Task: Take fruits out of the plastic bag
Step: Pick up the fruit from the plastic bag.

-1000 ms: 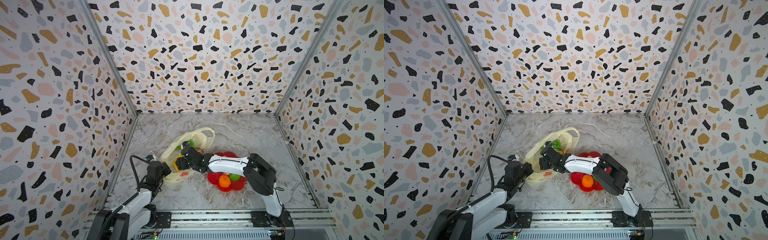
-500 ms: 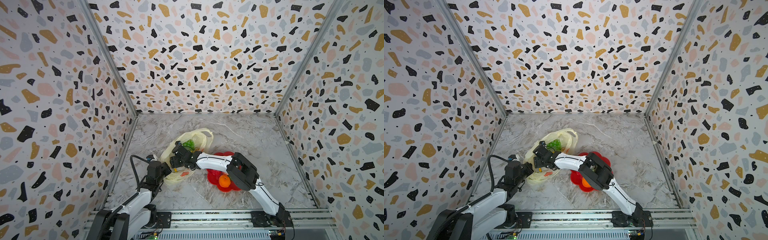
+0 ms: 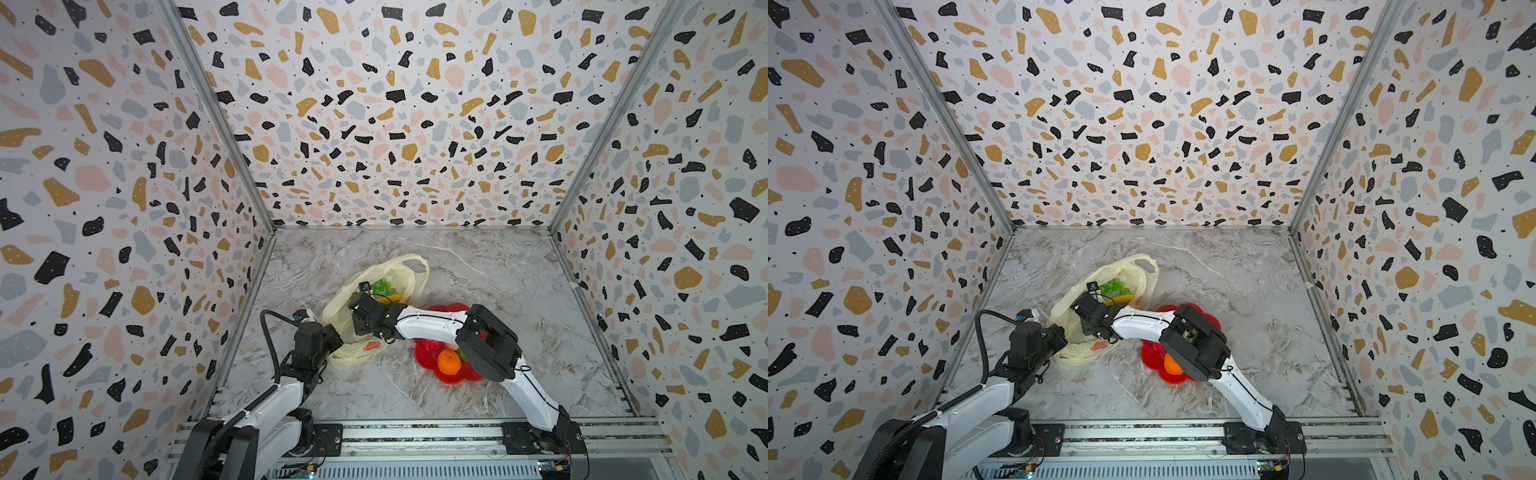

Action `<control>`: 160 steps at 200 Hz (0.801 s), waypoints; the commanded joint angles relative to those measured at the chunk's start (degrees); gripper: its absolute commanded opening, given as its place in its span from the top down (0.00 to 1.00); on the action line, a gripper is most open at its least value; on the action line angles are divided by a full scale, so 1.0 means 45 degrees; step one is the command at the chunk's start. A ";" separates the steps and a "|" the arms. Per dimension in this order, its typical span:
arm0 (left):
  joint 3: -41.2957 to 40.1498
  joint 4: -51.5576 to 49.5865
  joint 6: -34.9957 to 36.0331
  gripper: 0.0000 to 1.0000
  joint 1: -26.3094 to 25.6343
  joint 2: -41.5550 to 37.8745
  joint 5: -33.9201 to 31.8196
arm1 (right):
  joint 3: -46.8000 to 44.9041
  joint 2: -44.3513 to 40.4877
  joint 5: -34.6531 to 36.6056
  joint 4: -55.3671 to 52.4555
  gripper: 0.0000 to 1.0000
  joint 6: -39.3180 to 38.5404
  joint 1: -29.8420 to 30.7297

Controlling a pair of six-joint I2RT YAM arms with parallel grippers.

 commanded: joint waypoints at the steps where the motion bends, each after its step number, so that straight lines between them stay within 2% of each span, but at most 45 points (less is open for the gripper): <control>1: 0.0266 0.0225 0.0155 1.00 -0.0033 -0.0042 -0.0106 | -0.0165 -0.0569 0.0499 -0.0074 0.35 -0.0033 0.0077; 27: 0.0267 0.0187 0.0194 1.00 -0.0027 -0.0065 -0.0122 | 0.1208 0.0529 0.0693 -0.1093 0.36 -0.0124 0.0077; 50: 0.0285 0.0167 0.0213 1.00 -0.0034 -0.0099 -0.0106 | 0.1547 0.0960 0.0828 -0.1266 0.37 -0.0153 0.0061; 77: 0.0286 0.0186 0.0214 1.00 -0.0041 -0.0101 -0.0076 | 0.1771 0.1061 0.0932 -0.1372 0.46 -0.0242 0.0033; 132: 0.0325 0.0128 0.0290 1.00 -0.0031 -0.0075 -0.0162 | 0.0405 -0.0892 0.0810 0.0032 0.71 -0.0766 0.0433; 160: 0.0325 0.0276 0.0399 1.00 -0.0034 -0.0042 -0.0041 | -0.0499 -0.1957 0.0249 0.1127 0.74 -0.0819 0.0513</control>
